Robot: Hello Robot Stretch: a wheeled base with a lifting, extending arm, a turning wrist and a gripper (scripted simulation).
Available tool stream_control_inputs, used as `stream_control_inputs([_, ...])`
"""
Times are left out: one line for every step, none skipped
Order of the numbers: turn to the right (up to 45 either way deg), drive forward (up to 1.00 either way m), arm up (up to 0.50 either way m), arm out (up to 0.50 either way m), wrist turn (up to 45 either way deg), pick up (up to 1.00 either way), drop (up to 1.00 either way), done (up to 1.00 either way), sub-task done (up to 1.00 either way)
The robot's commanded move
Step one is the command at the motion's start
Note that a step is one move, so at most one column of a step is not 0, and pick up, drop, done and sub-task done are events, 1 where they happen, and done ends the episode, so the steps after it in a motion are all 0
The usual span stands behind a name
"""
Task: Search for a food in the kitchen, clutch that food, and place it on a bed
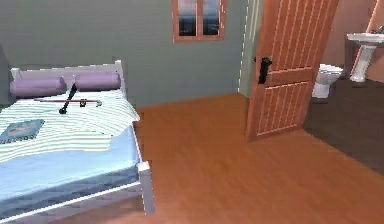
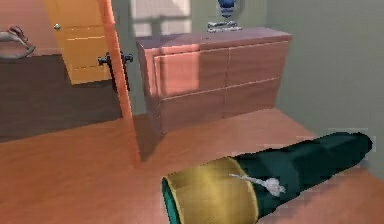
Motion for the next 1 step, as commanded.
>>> stream_control_inputs([0.0, 0.15, 0.0, 0.0, 0.0, 0.0, 0.0, 0.0, 0.0])
